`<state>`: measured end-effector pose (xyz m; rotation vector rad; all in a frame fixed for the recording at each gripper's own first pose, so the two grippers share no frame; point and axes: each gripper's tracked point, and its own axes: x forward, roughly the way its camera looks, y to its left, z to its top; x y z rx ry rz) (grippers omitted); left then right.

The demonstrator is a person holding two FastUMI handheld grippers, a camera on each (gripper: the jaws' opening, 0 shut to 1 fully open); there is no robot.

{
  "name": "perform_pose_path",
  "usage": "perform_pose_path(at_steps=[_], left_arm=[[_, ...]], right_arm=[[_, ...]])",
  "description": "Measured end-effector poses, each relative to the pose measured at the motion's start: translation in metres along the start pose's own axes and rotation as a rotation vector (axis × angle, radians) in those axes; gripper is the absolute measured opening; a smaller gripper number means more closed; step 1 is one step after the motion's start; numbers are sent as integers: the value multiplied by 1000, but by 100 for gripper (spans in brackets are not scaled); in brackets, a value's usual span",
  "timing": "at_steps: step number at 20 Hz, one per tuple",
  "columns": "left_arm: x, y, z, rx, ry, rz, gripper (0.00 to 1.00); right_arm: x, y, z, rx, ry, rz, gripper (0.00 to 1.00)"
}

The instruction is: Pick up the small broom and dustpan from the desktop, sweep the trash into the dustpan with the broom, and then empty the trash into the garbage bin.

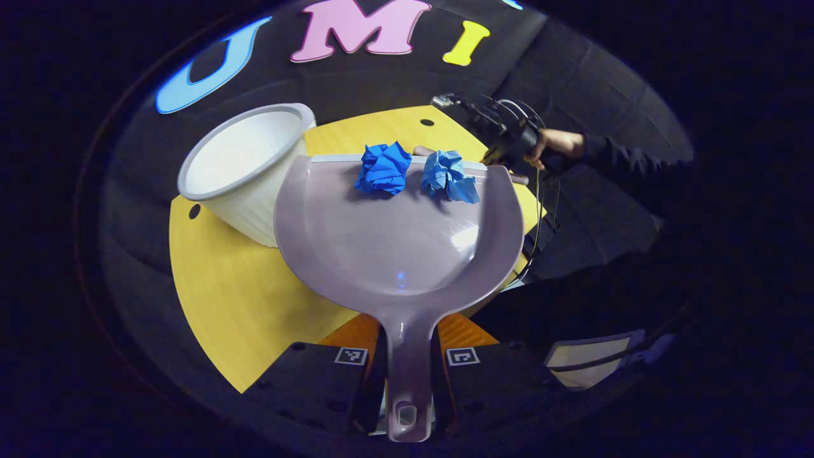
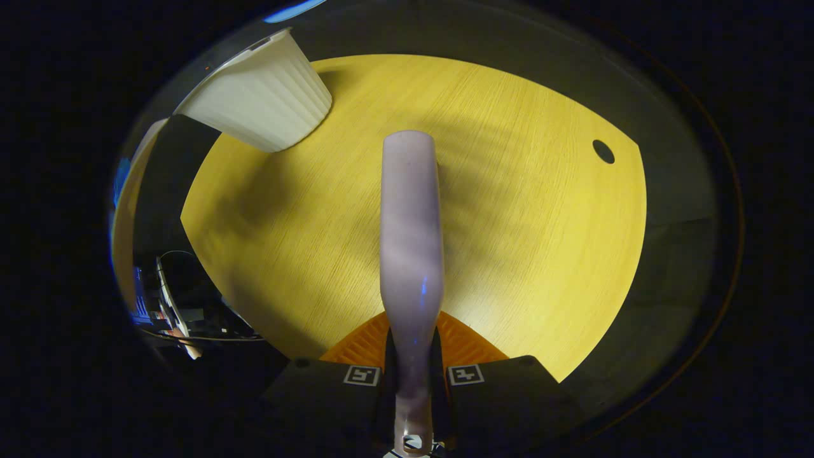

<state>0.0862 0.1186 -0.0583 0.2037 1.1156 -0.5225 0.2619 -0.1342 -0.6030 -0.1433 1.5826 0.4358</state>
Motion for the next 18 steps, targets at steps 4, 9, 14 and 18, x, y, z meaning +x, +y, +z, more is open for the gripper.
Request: perform_pose_path(at_steps=[4, 9, 14, 18], left_arm=[[-61, 77, 23, -57, -32, 233, 28], [-68, 169, 64, -45, 131, 435, 28], [-43, 129, 81, 106, 346, 501, 28], [-18, 109, 72, 250, 472, 562, 29]], right_arm=[[10, 0, -2, 28, -36, 50, 25], [19, 7, -10, 108, -76, 112, 24], [16, 7, -7, 151, -81, 133, 25], [18, 7, -7, 214, -86, 168, 24]])
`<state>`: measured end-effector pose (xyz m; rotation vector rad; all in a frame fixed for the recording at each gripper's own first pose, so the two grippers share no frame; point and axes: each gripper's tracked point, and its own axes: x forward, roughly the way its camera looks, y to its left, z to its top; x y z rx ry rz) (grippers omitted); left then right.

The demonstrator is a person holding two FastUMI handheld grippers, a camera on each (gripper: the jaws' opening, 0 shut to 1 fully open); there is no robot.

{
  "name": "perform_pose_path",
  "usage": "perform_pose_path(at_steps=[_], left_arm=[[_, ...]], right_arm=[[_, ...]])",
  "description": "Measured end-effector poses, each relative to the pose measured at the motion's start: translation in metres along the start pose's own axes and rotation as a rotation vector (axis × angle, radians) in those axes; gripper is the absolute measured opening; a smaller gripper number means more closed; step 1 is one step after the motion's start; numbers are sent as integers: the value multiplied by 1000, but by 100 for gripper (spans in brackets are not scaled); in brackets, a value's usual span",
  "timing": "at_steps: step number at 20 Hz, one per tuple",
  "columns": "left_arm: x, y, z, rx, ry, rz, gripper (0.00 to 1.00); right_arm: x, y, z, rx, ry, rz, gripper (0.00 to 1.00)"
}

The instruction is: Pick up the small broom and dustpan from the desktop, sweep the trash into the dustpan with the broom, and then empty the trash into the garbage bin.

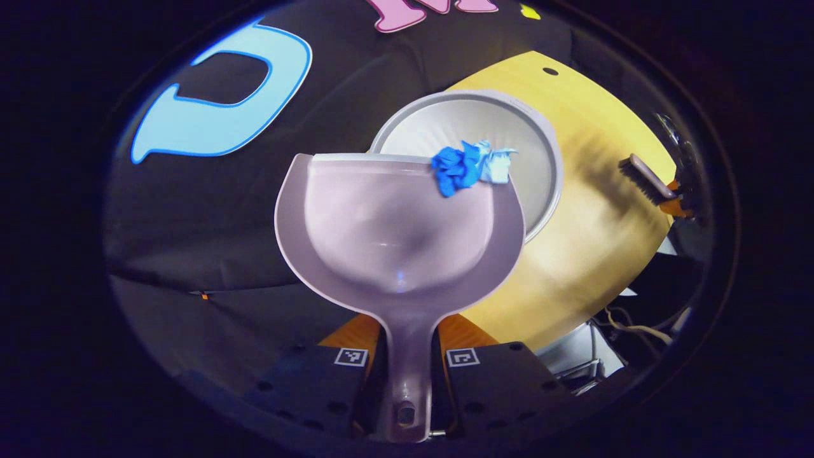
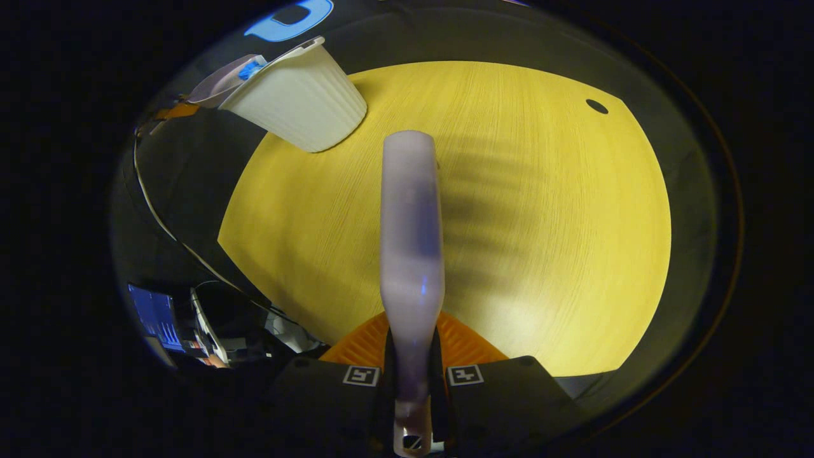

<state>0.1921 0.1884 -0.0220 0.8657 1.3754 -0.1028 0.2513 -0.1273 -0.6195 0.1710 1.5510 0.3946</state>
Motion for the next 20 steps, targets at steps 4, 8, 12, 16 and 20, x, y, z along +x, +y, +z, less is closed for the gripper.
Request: perform_pose_path(at_steps=[4, 8, 12, 16, 20], left_arm=[[5, -11, 1, 120, 20, 85, 29], [-5, -37, 6, 64, -87, 118, 28], [-67, -77, 20, -14, -360, 84, 29], [-103, -174, 36, -136, -573, -104, 28], [-100, -288, 71, -213, -700, -306, 28]], right_arm=[[6, 2, -4, 43, -10, -20, 25], [0, 1, 0, 77, -33, 3, 25], [-2, -4, 3, 69, -19, -39, 24], [2, -27, 7, 127, -40, -120, 24], [-8, -47, 17, 204, -72, -168, 25]])
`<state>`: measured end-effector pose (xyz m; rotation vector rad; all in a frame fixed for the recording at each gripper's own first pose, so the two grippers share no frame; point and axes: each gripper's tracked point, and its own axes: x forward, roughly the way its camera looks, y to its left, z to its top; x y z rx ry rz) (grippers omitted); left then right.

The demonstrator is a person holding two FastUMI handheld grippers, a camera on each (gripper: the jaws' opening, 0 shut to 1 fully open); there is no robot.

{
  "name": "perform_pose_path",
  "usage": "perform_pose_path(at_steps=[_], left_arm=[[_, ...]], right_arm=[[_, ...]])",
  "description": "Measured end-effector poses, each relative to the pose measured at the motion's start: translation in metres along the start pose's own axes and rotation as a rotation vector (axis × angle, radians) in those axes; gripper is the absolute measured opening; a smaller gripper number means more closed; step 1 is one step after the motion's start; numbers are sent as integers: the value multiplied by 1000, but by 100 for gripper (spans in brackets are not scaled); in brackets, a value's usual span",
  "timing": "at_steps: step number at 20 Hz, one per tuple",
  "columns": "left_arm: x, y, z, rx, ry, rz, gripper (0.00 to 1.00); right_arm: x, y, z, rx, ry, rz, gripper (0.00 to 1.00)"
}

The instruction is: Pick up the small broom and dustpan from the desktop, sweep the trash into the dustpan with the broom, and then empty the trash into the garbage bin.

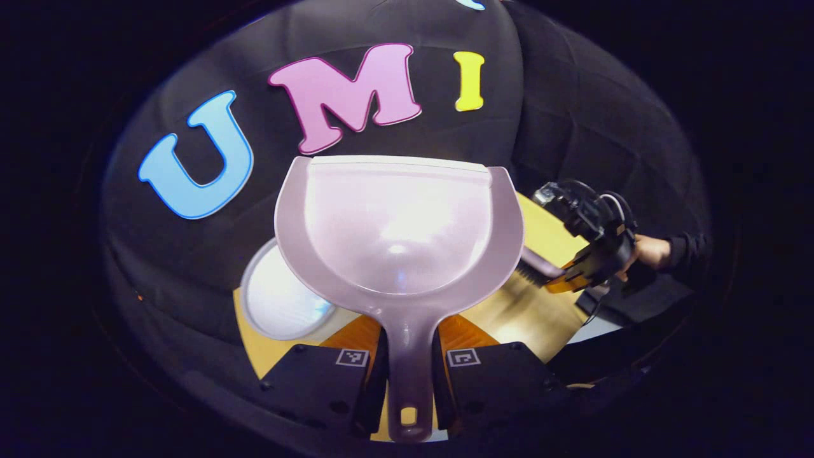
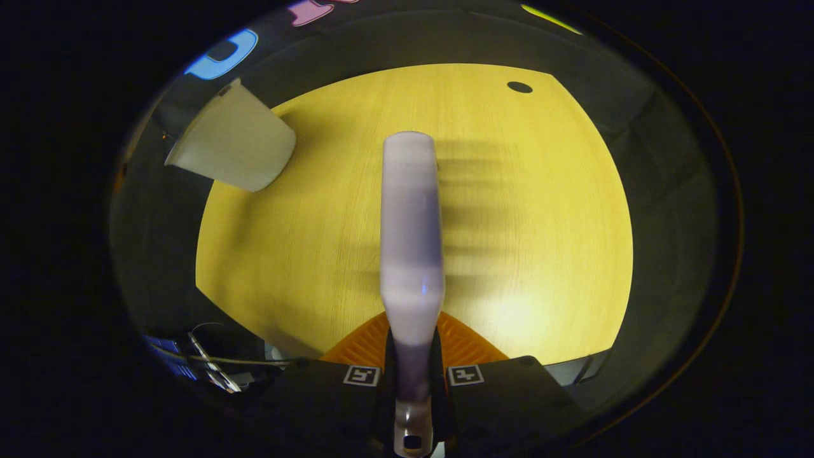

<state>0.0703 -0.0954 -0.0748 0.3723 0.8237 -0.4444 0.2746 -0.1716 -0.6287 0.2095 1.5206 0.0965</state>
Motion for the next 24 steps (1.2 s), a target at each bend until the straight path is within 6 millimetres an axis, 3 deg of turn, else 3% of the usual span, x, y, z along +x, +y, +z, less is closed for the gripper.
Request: perform_pose_path(at_steps=[5, 8, 13, 15, 20, 24], left_arm=[[71, -82, -56, -238, 69, -49, 29], [98, -105, -92, -378, 177, -13, 29], [108, -102, -126, -480, 312, 60, 29], [110, -103, -131, -508, 335, 54, 29], [111, -111, -130, -586, 379, -14, 29], [108, -105, -124, -550, 403, 0, 29]], right_arm=[[24, -7, 0, 59, 21, -39, 24], [50, -5, -3, 33, 84, -68, 24], [94, -1, 16, 39, 148, -68, 24], [100, 5, 23, 25, 143, -84, 25], [121, 9, 17, -39, 187, -146, 25], [129, 12, 19, -41, 205, -143, 25]])
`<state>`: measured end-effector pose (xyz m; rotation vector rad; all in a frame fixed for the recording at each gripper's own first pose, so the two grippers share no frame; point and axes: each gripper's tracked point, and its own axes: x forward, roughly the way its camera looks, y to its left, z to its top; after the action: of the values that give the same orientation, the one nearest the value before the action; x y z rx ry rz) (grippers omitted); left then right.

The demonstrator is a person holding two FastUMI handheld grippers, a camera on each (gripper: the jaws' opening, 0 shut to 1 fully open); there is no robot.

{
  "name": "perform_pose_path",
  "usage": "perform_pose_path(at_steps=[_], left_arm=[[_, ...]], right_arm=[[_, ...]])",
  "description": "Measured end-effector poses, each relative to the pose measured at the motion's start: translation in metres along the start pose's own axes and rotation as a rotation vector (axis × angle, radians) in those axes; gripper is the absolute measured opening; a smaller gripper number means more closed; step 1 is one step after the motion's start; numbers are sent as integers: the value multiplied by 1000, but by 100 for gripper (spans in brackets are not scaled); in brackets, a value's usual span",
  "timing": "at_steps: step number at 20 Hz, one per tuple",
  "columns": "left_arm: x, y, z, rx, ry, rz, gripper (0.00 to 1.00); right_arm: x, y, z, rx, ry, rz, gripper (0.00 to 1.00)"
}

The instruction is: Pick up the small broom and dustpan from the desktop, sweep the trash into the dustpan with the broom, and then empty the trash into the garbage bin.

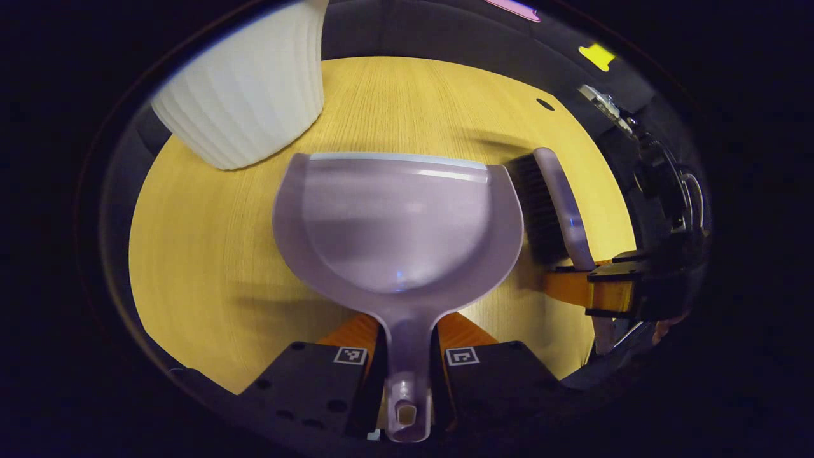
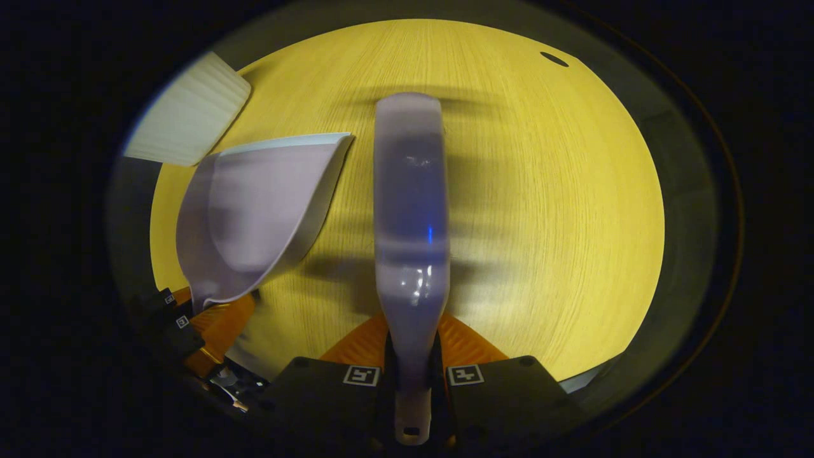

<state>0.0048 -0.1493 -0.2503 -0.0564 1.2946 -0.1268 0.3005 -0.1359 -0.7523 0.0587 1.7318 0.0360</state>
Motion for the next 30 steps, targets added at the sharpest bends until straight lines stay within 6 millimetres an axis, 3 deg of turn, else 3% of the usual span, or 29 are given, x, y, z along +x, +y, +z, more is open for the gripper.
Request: perform_pose_path(at_steps=[3, 4, 5, 6, 7, 8, 9, 11, 15, 20, 22, 23, 25, 30], left_arm=[[2, -2, 0, -4, 10, 11, 31], [0, -4, 2, 0, 9, 4, 32], [1, -5, 1, -2, 7, -4, 33], [1, -7, 3, -7, 4, 0, 37], [0, -7, 5, -8, 2, 4, 54], [-4, -6, 9, -4, -9, 7, 63], [-5, -7, 14, 8, -24, 8, 76], [-16, -9, 13, 23, -58, 25, 80], [-69, -12, 27, 35, -197, 3, 80], [-180, -19, 79, 27, -554, -76, 80], [-220, -14, 90, 44, -674, -51, 80], [-233, -9, 93, 57, -741, -24, 79], [-255, -4, 96, 96, -895, 27, 79], [-253, -10, 92, 135, -1041, 13, 79]], right_arm=[[2, -1, 5, 25, 8, 2, 27], [3, -3, 5, 26, 6, -5, 35], [2, -5, 4, 26, 1, -18, 29], [0, -7, 3, 21, 1, -26, 29], [-2, -6, 0, 16, 0, -28, 31], [-9, -7, -1, 9, -10, -23, 38], [-16, -7, 0, 8, -39, -29, 58], [-38, -7, 3, 33, -118, -23, 100], [-113, -3, 23, 93, -353, 8, 99], [-216, 12, 63, 112, -795, 39, 99], [-237, 19, 67, 101, -1006, 46, 99], [-229, 16, 68, 93, -1096, 55, 98], [-241, 15, 72, 96, -1225, 73, 97], [-257, 14, 74, -14, -1423, -33, 98]])
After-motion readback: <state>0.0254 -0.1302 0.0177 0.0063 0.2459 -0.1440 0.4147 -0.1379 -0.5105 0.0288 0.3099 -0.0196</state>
